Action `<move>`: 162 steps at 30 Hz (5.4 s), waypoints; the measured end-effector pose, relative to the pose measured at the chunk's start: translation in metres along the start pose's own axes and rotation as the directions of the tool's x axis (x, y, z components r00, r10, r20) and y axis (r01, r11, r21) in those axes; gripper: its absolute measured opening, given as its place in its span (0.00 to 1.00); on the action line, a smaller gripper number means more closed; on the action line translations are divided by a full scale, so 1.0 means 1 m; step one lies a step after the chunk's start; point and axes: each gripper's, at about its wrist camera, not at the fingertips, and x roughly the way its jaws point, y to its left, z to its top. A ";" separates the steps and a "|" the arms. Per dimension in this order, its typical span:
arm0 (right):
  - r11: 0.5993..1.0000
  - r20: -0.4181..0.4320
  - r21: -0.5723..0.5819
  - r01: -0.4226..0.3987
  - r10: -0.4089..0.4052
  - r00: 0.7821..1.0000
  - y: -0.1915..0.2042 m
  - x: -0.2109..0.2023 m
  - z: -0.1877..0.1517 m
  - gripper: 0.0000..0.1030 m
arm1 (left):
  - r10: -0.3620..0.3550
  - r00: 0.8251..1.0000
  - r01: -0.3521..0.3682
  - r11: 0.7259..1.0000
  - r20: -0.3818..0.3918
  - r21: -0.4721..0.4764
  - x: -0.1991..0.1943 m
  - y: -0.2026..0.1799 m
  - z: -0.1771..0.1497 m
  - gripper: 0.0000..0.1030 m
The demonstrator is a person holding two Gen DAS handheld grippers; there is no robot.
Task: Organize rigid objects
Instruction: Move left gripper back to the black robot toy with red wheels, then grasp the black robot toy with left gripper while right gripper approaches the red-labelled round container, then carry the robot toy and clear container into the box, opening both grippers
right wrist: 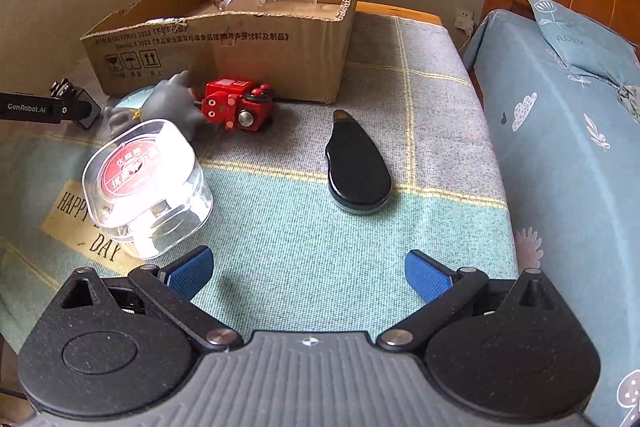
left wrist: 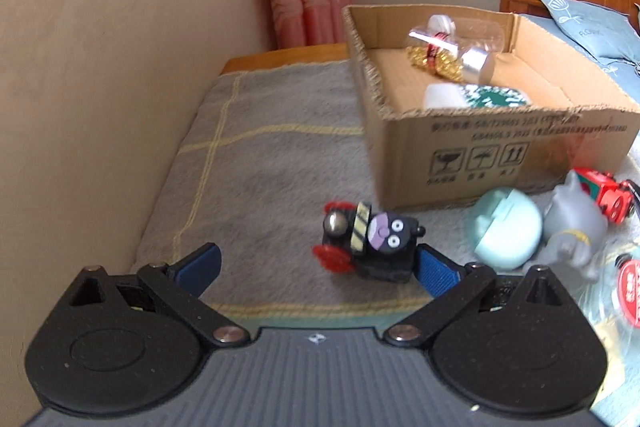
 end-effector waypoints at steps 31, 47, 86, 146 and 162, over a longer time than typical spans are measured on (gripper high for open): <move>0.997 0.008 -0.067 -0.032 0.032 0.999 0.022 0.004 -0.007 1.00 | -0.317 0.948 0.317 0.948 -0.013 0.009 0.001 -0.001 -0.015 0.99; 0.996 0.012 -0.079 -0.040 0.041 0.999 0.025 0.004 -0.007 1.00 | -0.417 0.907 0.421 0.892 -0.061 0.161 -0.018 -0.025 -0.024 0.96; 0.815 -0.073 -0.497 -0.297 0.301 0.951 0.073 0.017 0.042 0.78 | -0.326 0.944 0.327 0.920 -0.042 0.215 -0.018 -0.029 -0.013 0.50; 0.920 0.094 -0.343 -0.191 0.236 0.967 0.010 -0.010 0.176 0.78 | -0.211 0.966 0.191 0.972 0.149 0.136 -0.049 -0.018 0.093 0.99; 0.950 0.034 -0.276 -0.146 0.161 0.986 0.014 0.046 0.225 0.78 | -0.107 0.976 0.102 0.994 0.188 0.034 -0.079 -0.012 0.041 0.99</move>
